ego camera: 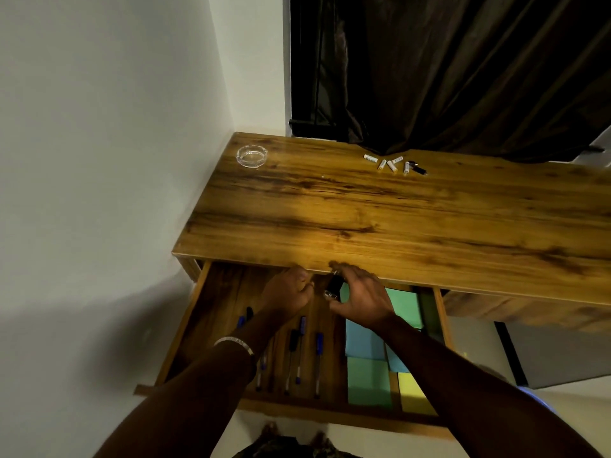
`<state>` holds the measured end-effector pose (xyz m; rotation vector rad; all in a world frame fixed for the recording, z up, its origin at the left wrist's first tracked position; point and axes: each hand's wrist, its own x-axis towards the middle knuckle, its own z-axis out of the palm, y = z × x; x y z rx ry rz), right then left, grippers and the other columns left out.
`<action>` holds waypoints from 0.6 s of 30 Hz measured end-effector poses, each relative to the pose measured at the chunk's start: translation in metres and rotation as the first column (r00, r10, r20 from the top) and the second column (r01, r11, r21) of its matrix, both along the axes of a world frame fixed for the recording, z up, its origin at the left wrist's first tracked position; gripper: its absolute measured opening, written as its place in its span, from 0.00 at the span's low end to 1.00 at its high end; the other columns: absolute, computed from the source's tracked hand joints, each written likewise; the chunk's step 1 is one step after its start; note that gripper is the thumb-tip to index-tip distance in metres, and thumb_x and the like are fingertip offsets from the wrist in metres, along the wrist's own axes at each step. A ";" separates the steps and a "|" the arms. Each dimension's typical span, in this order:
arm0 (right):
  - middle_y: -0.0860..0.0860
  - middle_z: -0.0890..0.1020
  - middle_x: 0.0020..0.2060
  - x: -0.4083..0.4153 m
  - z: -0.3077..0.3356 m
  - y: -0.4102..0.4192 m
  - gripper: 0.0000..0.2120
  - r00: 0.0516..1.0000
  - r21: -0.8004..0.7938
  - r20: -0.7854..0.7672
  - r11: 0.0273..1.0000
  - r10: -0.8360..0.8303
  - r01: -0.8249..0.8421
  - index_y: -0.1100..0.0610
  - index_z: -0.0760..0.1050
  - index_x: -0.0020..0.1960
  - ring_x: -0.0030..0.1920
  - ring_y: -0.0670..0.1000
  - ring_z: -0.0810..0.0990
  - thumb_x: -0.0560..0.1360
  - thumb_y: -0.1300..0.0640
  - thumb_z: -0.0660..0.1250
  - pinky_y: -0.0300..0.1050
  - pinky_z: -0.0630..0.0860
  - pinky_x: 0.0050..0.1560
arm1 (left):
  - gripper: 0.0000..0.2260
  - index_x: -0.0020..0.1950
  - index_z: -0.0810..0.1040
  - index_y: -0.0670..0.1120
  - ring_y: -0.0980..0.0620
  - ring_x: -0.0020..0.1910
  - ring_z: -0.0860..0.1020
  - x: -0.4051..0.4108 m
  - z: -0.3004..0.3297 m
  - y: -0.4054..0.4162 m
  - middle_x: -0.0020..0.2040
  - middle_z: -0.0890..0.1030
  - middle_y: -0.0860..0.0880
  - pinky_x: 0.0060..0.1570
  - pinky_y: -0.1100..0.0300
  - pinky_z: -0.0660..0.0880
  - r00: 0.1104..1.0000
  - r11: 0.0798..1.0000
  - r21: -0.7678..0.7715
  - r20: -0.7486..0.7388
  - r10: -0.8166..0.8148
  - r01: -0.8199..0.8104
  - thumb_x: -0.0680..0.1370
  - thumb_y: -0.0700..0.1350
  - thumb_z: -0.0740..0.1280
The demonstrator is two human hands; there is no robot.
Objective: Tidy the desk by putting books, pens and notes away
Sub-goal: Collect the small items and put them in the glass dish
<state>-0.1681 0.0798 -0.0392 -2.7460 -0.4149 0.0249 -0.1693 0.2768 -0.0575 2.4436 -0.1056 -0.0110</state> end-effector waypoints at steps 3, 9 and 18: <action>0.49 0.74 0.67 0.003 0.002 0.000 0.40 1.000 -0.010 0.013 1.000 0.014 -0.014 0.47 0.62 0.74 0.65 0.51 0.74 0.64 0.36 0.63 0.49 0.71 0.63 | 0.10 0.53 0.78 0.49 0.55 0.48 0.80 0.004 0.003 -0.006 0.49 0.82 0.52 0.47 0.57 0.78 1.000 0.999 -0.047 0.013 0.027 -0.026 0.75 0.51 0.67; 0.50 0.76 0.65 0.016 0.006 -0.001 0.40 0.999 -0.017 0.035 1.000 -0.025 0.026 0.48 0.61 0.74 0.62 0.53 0.76 0.65 0.38 0.67 0.50 0.71 0.61 | 0.10 0.56 0.78 0.47 0.56 0.51 0.79 0.027 0.008 -0.014 0.52 0.82 0.51 0.49 0.64 0.75 1.000 0.992 -0.125 0.003 -0.011 0.011 0.75 0.46 0.68; 0.52 0.80 0.59 0.021 0.013 -0.022 0.37 0.992 0.016 0.110 0.998 -0.066 0.065 0.52 0.66 0.71 0.58 0.55 0.79 0.65 0.39 0.69 0.51 0.74 0.55 | 0.10 0.55 0.78 0.50 0.57 0.48 0.80 0.039 0.015 -0.041 0.49 0.83 0.54 0.47 0.61 0.78 0.999 0.994 -0.101 -0.004 -0.034 0.033 0.74 0.49 0.68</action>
